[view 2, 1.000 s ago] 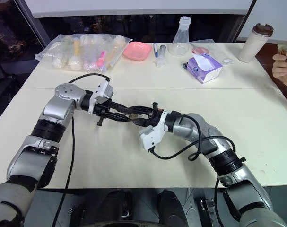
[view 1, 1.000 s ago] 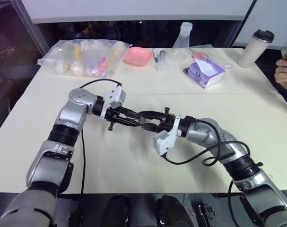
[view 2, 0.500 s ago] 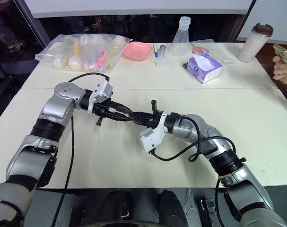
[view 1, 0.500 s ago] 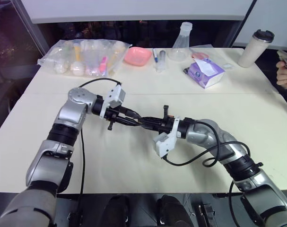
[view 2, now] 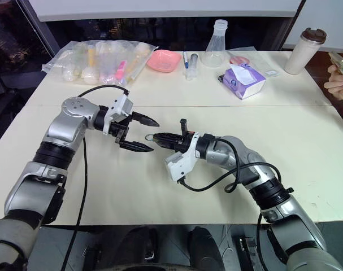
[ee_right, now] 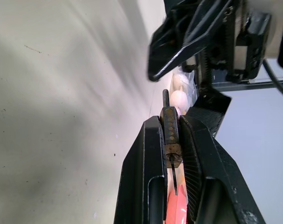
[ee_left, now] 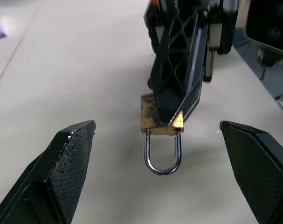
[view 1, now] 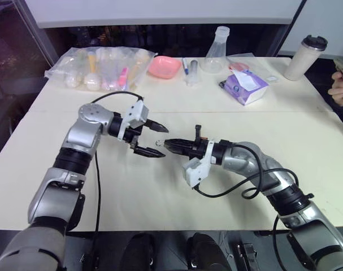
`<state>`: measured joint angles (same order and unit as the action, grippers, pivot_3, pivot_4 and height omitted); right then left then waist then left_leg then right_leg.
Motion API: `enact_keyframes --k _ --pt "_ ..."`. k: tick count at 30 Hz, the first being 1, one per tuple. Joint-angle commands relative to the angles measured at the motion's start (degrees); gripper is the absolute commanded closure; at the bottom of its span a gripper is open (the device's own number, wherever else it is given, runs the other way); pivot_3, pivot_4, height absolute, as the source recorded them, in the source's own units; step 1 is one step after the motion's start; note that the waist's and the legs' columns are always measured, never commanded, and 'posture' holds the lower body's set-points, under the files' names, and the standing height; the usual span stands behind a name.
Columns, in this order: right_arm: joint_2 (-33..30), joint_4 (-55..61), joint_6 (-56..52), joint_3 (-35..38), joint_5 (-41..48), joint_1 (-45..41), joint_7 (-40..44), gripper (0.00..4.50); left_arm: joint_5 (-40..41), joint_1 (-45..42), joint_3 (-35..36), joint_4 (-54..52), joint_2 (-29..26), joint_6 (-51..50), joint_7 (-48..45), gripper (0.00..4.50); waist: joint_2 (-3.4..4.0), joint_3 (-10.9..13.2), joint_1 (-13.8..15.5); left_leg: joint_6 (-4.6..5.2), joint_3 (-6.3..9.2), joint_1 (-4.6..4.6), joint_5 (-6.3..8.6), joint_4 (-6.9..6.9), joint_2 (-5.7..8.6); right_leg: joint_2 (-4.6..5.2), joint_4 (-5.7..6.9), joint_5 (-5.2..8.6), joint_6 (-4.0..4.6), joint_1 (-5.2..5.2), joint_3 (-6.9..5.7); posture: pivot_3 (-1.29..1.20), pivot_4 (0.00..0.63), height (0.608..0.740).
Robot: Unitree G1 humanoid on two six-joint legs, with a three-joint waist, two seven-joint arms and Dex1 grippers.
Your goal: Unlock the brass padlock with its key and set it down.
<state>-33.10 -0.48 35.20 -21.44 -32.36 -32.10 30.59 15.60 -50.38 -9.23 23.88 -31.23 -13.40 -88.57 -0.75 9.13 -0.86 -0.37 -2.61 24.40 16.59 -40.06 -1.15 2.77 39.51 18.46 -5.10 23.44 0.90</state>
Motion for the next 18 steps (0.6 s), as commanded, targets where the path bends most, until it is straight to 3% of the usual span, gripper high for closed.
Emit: enact_keyframes --k 1,4,11,18 --pt "-0.2 0.9 -0.4 1.9 1.4 0.0 -1.0 4.50 4.9 -0.9 5.5 -5.3 -3.0 -6.0 1.4 0.28 0.00 0.0 -0.1 0.00 0.00 -0.01 0.00 0.00 0.00 0.01 0.00 0.00 0.00 0.00 0.02 0.00 0.150 0.715" --pt "-0.4 1.0 -0.4 2.0 1.6 0.3 -1.1 4.50 6.1 0.3 6.5 -7.4 -4.3 -8.1 2.6 1.32 0.00 0.0 0.0 0.00 0.00 -0.02 0.00 0.01 -0.02 0.00 0.02 0.00 0.00 0.00 0.04 0.00 0.150 0.715" --pt "-0.5 0.4 -0.2 1.9 1.6 -0.1 -1.1 4.50 6.9 2.2 6.5 -9.6 -4.0 -9.3 5.3 4.46 0.00 0.0 0.0 -0.01 0.01 -0.02 0.00 -0.01 0.01 0.02 0.02 0.00 0.00 -0.03 0.04 0.00 0.150 0.715" --pt "-0.4 -0.3 -0.1 1.8 1.7 -0.6 -1.0 4.50 5.4 7.3 2.6 -12.2 -1.3 -8.2 7.2 4.46 0.01 0.0 0.1 -0.01 0.01 -0.03 -0.01 -0.01 0.00 0.02 0.02 0.00 0.00 -0.03 0.05 0.00 0.150 0.715"
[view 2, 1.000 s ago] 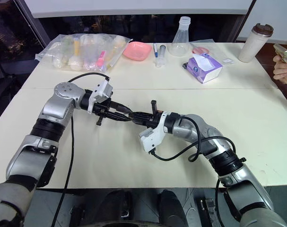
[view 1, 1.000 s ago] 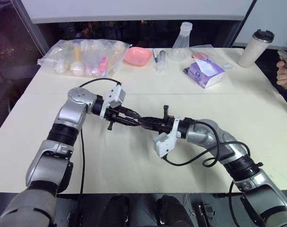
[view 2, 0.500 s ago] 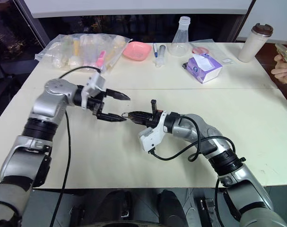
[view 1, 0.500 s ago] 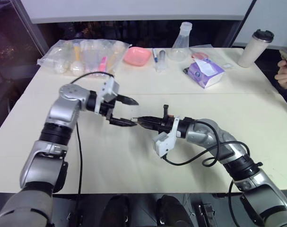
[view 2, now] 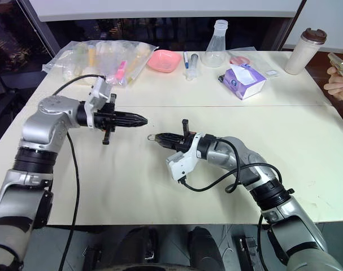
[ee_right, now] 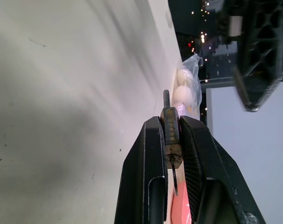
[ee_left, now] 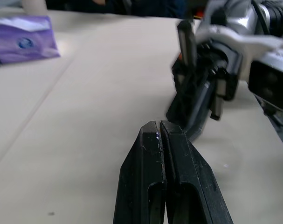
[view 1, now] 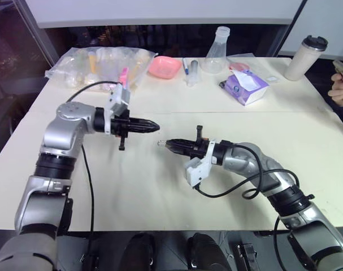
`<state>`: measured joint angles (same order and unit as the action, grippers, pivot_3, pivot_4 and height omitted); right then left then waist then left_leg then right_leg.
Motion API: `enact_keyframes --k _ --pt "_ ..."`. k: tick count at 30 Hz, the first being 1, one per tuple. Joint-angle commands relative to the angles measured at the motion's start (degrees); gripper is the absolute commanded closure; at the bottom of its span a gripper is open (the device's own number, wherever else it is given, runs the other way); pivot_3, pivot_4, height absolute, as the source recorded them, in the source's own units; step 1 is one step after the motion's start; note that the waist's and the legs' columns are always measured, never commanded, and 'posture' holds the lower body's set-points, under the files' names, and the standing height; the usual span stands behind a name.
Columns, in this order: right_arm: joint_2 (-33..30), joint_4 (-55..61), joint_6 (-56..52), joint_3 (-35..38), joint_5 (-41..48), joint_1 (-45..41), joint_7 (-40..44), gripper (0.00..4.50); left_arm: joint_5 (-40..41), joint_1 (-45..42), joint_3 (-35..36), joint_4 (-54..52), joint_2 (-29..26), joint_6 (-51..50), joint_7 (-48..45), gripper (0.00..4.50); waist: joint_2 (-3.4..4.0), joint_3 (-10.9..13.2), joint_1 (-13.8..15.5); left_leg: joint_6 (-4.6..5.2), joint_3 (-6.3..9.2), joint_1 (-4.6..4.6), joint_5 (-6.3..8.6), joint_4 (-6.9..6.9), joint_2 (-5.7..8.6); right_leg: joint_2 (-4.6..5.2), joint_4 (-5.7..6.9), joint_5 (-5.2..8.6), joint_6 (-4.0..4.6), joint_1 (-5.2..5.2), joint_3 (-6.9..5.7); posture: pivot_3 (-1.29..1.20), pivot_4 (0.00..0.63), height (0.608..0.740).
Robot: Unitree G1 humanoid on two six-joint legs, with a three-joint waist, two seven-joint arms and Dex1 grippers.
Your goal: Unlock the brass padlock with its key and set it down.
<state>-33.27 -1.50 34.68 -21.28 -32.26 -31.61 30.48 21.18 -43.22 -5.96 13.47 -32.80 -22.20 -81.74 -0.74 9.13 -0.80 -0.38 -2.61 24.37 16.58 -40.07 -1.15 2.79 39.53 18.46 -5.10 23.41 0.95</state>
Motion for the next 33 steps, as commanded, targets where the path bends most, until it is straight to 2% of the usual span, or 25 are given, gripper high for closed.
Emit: enact_keyframes --k 1,13,24,33 --pt "-0.2 0.7 0.4 1.7 1.6 -1.2 -0.8 4.50 -0.3 0.2 -0.9 -1.6 0.4 0.7 0.4 4.46 0.00 0.0 0.0 0.00 0.00 0.00 0.00 0.00 0.00 0.00 0.01 0.00 0.00 0.01 0.00 0.00 0.150 0.715" --pt "-0.3 1.3 0.0 1.9 1.8 -1.1 -0.7 4.50 -5.2 -0.9 -3.4 6.7 1.8 9.6 0.5 4.46 0.00 0.0 0.0 0.00 -0.01 0.00 0.00 0.00 0.01 -0.02 0.01 0.00 0.00 0.01 -0.02 0.00 0.150 0.715" --pt "-0.1 1.2 -0.1 1.5 2.4 -1.2 -0.3 4.50 -7.0 -2.4 -2.0 12.2 2.8 14.4 4.3 4.46 0.00 0.0 0.0 0.00 -0.01 0.00 0.00 0.00 0.00 -0.01 0.01 0.00 0.00 0.02 -0.04 0.00 0.150 0.715" --pt "0.4 -1.9 0.0 1.2 2.7 -1.4 -0.7 4.50 -6.3 1.0 -1.5 9.8 -2.0 13.4 2.1 4.46 0.00 0.0 -0.1 0.00 -0.01 -0.01 0.00 0.02 -0.01 -0.03 0.02 0.00 0.00 0.02 -0.04 0.00 0.150 0.715"
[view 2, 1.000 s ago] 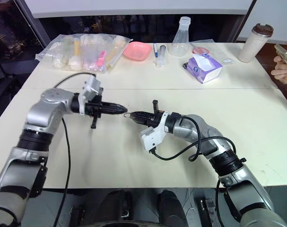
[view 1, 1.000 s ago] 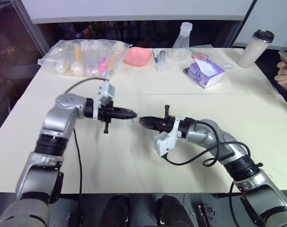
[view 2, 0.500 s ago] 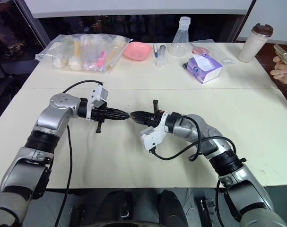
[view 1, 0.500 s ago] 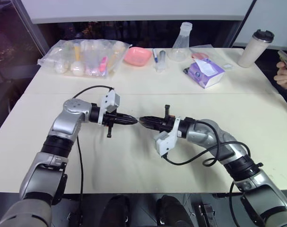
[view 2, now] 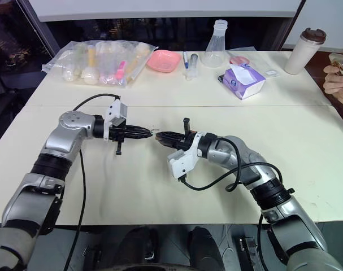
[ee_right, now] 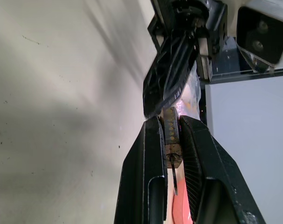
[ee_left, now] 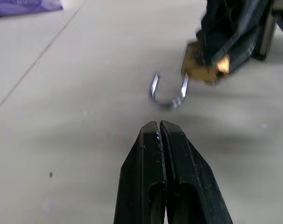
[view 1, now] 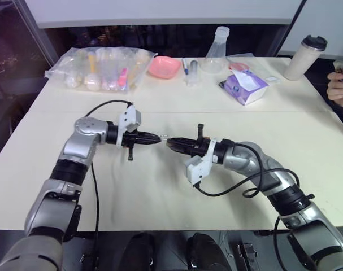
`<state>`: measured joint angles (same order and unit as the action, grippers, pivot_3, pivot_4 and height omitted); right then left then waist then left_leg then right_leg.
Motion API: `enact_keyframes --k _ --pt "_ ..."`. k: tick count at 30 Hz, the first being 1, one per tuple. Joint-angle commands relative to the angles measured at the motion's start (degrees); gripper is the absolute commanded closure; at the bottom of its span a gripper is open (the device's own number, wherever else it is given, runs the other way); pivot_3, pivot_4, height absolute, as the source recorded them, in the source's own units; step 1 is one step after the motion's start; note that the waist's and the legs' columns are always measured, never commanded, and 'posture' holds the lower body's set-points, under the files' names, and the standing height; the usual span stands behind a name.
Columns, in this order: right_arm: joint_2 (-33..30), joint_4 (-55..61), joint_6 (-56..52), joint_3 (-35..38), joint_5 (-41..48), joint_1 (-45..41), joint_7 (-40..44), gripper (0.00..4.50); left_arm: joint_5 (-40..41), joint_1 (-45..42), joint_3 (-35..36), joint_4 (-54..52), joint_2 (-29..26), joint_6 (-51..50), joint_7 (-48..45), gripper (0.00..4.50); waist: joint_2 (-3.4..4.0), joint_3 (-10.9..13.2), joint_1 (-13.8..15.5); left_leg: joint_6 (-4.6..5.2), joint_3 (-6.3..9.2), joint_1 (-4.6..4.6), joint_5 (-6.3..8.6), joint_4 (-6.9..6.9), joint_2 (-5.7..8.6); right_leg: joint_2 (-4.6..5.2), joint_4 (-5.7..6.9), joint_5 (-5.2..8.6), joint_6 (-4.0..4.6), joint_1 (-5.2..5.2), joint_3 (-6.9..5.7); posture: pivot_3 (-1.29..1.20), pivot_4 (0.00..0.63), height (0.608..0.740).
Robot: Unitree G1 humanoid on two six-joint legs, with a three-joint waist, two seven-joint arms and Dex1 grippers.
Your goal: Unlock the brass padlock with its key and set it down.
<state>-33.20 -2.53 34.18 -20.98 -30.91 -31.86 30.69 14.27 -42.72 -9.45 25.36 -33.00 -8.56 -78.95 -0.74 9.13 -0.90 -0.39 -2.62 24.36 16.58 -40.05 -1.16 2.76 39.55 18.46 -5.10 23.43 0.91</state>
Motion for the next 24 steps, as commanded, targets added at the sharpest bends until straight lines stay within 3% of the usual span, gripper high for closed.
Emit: enact_keyframes --k 1,9,16,20,24 --pt "0.4 -1.6 0.7 0.9 1.2 -1.3 -1.1 4.50 0.6 0.7 2.1 -2.2 -2.3 -0.3 -0.8 4.46 0.00 0.0 0.0 0.00 0.00 0.00 0.00 0.00 0.00 0.00 0.00 0.00 0.00 0.00 0.00 0.00 0.150 0.715" --pt "3.6 -20.3 2.6 -1.2 -1.6 -6.3 -7.1 4.50 0.9 4.0 4.5 -5.5 -5.9 -1.7 1.8 4.46 0.00 0.0 0.1 0.00 -0.03 0.00 0.00 -0.01 0.01 0.02 0.02 0.00 0.00 0.01 0.00 0.00 0.150 0.715" --pt "4.9 -24.8 -0.4 -2.8 5.0 -5.4 3.0 4.50 1.0 6.6 5.0 -9.9 -5.9 -3.3 3.3 4.46 0.00 0.0 -0.1 0.00 -0.03 0.00 0.00 0.01 -0.01 0.02 0.02 0.00 0.00 0.01 0.02 0.00 0.150 0.715" --pt "4.3 -21.0 -4.1 -2.8 9.5 -3.2 9.7 2.65 1.3 7.3 5.2 -11.2 -5.9 -4.2 3.9 4.50 0.00 0.0 -0.1 0.00 -0.02 0.00 0.00 0.01 -0.02 0.05 0.02 0.00 0.00 0.00 0.02 0.00 0.150 0.715" --pt "1.7 -12.7 -9.4 -1.6 12.7 0.7 14.7 0.50 2.8 8.3 4.6 -14.7 -5.6 -7.0 3.5 4.50 0.01 0.0 0.2 0.00 0.00 -0.01 0.00 0.01 -0.02 0.09 0.02 0.00 0.00 -0.02 0.02 0.00 0.150 0.715"
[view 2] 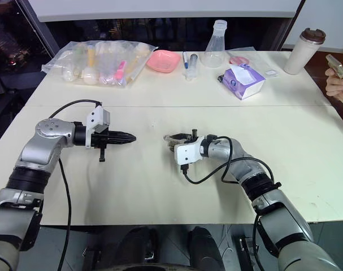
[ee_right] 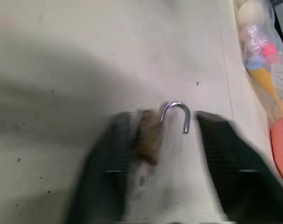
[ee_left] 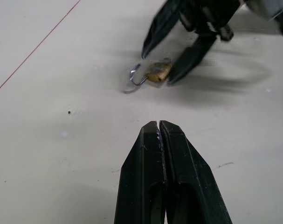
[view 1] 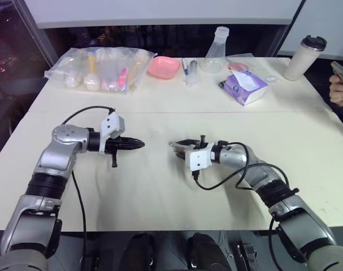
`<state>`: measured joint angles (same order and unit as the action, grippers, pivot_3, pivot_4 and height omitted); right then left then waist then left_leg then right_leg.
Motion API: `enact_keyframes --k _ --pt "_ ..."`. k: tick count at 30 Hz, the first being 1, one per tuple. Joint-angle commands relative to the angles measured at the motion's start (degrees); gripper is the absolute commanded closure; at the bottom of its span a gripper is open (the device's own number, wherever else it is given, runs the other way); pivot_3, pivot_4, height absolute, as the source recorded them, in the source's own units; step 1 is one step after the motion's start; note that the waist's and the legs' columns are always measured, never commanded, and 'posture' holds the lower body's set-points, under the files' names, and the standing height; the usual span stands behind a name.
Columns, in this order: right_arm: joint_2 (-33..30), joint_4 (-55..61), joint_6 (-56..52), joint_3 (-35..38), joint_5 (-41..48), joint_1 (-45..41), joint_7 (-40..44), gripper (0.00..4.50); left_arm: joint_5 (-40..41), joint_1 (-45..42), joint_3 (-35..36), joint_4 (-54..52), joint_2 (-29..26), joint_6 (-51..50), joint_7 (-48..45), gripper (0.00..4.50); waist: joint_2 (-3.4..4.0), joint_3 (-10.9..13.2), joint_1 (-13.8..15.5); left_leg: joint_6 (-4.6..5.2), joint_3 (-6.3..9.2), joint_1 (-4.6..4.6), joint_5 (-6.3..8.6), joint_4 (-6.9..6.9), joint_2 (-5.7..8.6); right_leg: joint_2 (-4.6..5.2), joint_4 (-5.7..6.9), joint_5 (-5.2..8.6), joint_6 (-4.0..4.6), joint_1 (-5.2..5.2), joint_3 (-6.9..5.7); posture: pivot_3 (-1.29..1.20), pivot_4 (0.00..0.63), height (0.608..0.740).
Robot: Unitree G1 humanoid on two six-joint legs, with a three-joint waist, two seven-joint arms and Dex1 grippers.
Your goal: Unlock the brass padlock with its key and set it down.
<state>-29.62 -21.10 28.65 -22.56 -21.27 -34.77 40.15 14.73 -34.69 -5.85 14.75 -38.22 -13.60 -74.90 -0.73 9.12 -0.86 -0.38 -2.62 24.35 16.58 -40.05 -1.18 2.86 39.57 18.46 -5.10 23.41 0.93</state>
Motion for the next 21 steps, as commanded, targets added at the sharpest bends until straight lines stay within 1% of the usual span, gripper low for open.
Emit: enact_keyframes --k 1,4,6,12,18,21 --pt "-3.1 8.9 -5.7 0.5 4.7 5.0 7.3 0.05 2.5 0.6 0.4 -5.4 -0.5 -2.7 -1.1 4.50 0.00 0.0 0.2 0.01 0.01 0.00 0.00 0.00 0.00 0.02 0.00 0.00 0.00 -0.01 0.00 0.00 0.150 0.715" --pt "-6.3 17.0 -11.5 2.7 8.8 8.6 11.4 0.05 2.6 0.8 -0.4 -7.9 0.0 -4.0 -0.9 4.50 0.00 0.0 0.3 0.06 0.08 0.00 0.04 0.00 0.04 0.06 -0.03 0.00 0.00 -0.08 -0.03 0.00 0.150 0.715" --pt "-7.8 21.1 -15.6 4.5 11.1 10.0 12.8 0.05 2.8 0.8 -0.3 -8.8 0.2 -4.9 -0.7 4.50 0.00 0.0 0.3 0.29 0.08 -0.02 0.17 -0.01 0.04 0.06 -0.08 0.00 0.00 -0.12 -0.03 0.00 0.150 0.715" --pt "-12.5 35.5 -37.1 12.7 22.8 13.2 18.0 0.05 3.1 1.9 0.1 -11.0 -0.8 -5.6 -0.6 4.50 0.01 0.0 0.2 0.31 0.09 -0.06 0.18 0.00 0.01 0.04 -0.06 0.00 0.00 -0.12 -0.02 0.00 0.150 0.715" --pt "-16.7 44.8 -55.6 18.7 32.2 14.8 20.0 0.05 3.1 3.4 1.8 -13.0 -2.4 -5.9 1.2 4.50 0.01 0.0 0.2 0.35 0.12 -0.06 0.20 0.02 0.00 0.04 -0.06 0.00 0.00 -0.12 -0.02 0.00 0.150 0.715" --pt "-17.3 46.8 -59.7 20.8 35.0 15.3 19.0 0.05 3.9 4.2 2.9 -14.5 -3.1 -6.8 2.3 4.50 0.01 0.0 0.3 0.37 0.12 -0.05 0.21 0.01 0.01 0.06 -0.09 0.00 0.00 -0.14 -0.03 0.00 0.150 0.715"
